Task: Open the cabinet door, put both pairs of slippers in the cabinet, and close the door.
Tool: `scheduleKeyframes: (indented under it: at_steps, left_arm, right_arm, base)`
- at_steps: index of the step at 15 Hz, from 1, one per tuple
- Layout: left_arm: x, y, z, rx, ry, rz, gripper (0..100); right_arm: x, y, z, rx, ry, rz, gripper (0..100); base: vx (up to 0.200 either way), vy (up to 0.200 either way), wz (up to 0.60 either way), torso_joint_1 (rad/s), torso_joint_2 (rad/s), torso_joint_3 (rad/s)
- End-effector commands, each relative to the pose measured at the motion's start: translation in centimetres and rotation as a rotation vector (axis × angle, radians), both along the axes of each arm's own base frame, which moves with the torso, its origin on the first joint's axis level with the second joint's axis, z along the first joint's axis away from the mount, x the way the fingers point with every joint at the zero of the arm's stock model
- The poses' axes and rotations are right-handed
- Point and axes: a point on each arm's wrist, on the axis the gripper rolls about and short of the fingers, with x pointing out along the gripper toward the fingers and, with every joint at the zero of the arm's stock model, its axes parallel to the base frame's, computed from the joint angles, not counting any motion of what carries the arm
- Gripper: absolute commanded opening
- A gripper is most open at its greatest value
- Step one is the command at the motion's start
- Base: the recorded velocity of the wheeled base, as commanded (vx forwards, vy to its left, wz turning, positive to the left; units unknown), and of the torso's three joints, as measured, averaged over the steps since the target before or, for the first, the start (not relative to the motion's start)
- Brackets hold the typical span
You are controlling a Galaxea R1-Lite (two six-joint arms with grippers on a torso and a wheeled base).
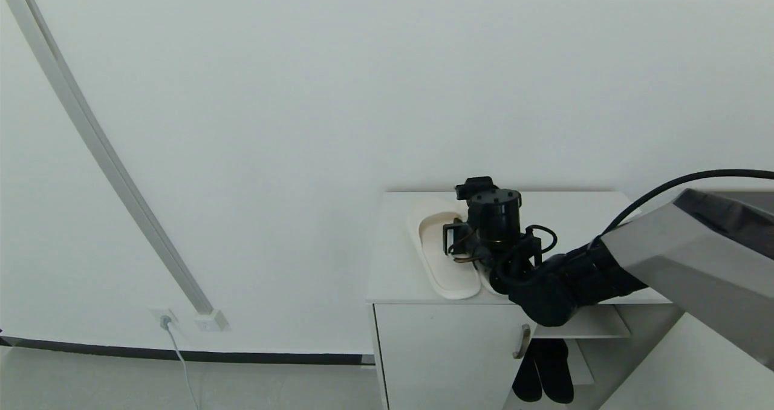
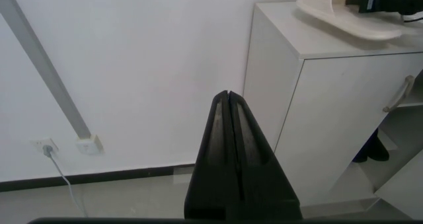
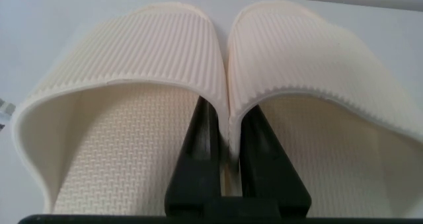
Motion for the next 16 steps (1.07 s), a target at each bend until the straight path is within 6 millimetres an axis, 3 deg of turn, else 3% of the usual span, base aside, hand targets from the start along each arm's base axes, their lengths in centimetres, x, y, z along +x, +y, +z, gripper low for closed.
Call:
scheduleKeyframes:
  at_steps: [1,5,9,12,16]
  left_arm:
    - [0.0,0.0,0.0,-0.001,0.002,0.000,0]
    - [0.0,0.0,0.0,-0.001,0.002,0.000,0]
    - [0.0,0.0,0.0,-0.001,0.001,0.000,0]
    - [0.0,0.0,0.0,-0.001,0.002,0.000,0]
    - [0.0,0.0,0.0,-0.001,0.002,0.000,0]
  right_arm:
    - [-2.2,-1.1,2.7,0.013,-0.028,0.020,0]
    - [-8.6,-3.2,4.6,0.013,-0.019,0.119,0]
    - [-14.9,-5.5,5.0,0.003,0.013,0.271,0]
    - [-16.8,-6.2,4.3,-0.015,0.041,0.303,0]
    - [-17.2,-5.6,4.1,-0.023,0.046,0.326,0]
  base:
    - [0.000,0.000,0.00,0.000,0.00,0.000]
    - [0.000,0.000,0.00,0.000,0.00,0.000]
    - [0.000,0.000,0.00,0.000,0.00,0.000]
    - [0.000,0.000,0.00,0.000,0.00,0.000]
    - [0.000,0.000,0.00,0.000,0.00,0.000]
